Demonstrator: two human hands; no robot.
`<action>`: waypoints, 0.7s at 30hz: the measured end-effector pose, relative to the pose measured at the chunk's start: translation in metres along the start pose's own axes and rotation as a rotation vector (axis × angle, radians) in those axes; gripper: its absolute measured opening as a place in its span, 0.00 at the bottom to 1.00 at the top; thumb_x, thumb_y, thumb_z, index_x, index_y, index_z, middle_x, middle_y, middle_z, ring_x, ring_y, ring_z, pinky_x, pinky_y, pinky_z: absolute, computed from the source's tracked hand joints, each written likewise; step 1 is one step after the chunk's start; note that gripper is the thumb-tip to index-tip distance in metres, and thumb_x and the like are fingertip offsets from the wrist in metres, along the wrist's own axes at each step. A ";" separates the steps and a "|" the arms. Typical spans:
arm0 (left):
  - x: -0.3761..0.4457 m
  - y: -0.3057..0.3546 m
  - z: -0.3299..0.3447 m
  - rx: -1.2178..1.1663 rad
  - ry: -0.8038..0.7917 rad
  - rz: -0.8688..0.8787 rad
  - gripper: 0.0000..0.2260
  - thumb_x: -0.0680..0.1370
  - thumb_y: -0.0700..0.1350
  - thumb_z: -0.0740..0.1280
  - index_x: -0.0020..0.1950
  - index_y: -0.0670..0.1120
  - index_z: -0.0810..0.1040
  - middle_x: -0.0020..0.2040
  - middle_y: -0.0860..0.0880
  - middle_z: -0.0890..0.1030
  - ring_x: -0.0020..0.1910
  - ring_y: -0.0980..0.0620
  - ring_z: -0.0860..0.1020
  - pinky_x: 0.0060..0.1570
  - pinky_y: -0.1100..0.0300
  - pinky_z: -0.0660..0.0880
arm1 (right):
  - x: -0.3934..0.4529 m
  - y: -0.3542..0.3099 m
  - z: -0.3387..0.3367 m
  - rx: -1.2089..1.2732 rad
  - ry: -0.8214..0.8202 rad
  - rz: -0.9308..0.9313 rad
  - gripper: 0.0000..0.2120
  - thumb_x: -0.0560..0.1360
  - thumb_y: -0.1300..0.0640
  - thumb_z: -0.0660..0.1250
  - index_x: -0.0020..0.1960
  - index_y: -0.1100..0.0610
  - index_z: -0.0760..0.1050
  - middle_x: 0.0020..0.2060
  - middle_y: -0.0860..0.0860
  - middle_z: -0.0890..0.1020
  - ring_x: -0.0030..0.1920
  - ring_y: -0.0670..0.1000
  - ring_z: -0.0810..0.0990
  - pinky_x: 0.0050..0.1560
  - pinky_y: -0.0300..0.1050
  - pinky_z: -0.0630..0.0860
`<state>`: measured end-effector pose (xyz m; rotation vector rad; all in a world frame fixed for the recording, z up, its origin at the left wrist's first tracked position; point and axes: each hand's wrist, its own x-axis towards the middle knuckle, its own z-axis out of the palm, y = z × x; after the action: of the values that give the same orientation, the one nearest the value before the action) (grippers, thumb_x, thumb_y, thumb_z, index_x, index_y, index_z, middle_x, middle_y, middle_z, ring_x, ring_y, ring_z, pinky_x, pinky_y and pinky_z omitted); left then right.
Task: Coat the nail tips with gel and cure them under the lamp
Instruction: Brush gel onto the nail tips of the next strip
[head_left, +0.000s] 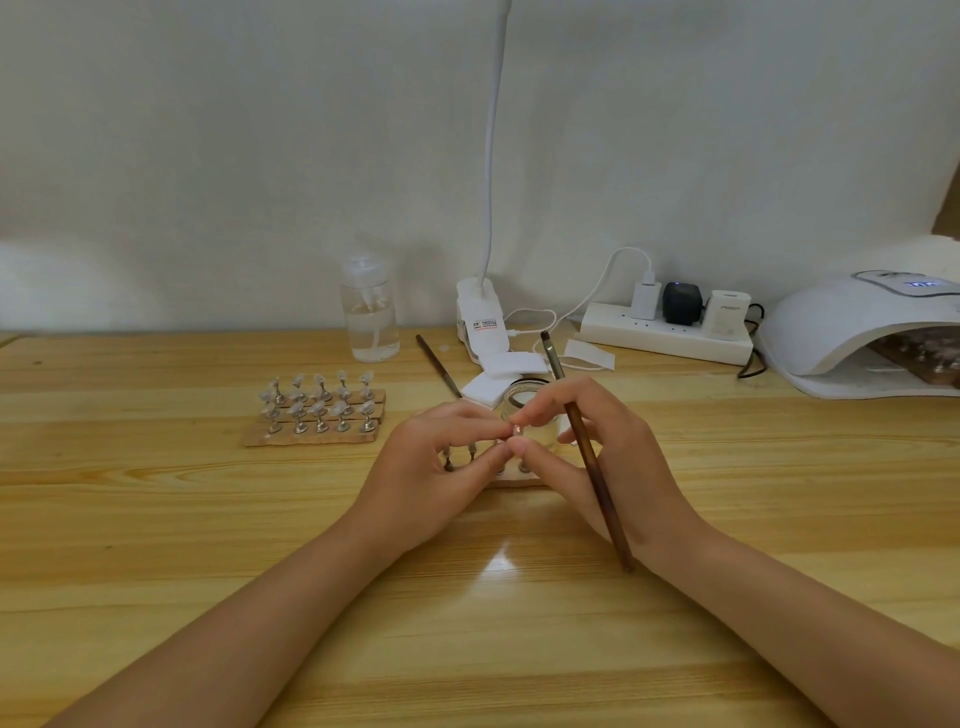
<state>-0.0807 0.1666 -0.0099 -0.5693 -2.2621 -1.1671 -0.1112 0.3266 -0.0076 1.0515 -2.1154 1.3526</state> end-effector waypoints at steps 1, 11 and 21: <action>0.000 0.000 0.000 -0.007 0.000 -0.013 0.09 0.71 0.43 0.70 0.51 0.49 0.82 0.43 0.53 0.82 0.44 0.59 0.79 0.43 0.73 0.69 | 0.000 0.001 0.000 0.006 0.001 0.012 0.14 0.68 0.62 0.74 0.47 0.49 0.73 0.41 0.38 0.77 0.47 0.38 0.76 0.47 0.37 0.74; -0.001 -0.007 -0.011 0.039 -0.068 -0.139 0.25 0.64 0.50 0.74 0.59 0.61 0.70 0.51 0.60 0.77 0.52 0.65 0.74 0.52 0.78 0.65 | 0.008 0.012 -0.026 -0.030 -0.001 0.103 0.14 0.68 0.61 0.73 0.44 0.48 0.71 0.41 0.42 0.79 0.45 0.40 0.77 0.44 0.32 0.72; -0.004 -0.019 -0.012 0.062 -0.190 -0.280 0.27 0.68 0.46 0.74 0.61 0.61 0.68 0.43 0.58 0.79 0.45 0.64 0.73 0.42 0.75 0.68 | 0.003 0.024 -0.026 -0.102 -0.136 0.086 0.11 0.67 0.60 0.75 0.44 0.52 0.75 0.40 0.42 0.79 0.45 0.41 0.77 0.46 0.37 0.73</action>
<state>-0.0858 0.1459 -0.0182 -0.3590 -2.5957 -1.2112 -0.1337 0.3548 -0.0078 1.0495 -2.3270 1.2283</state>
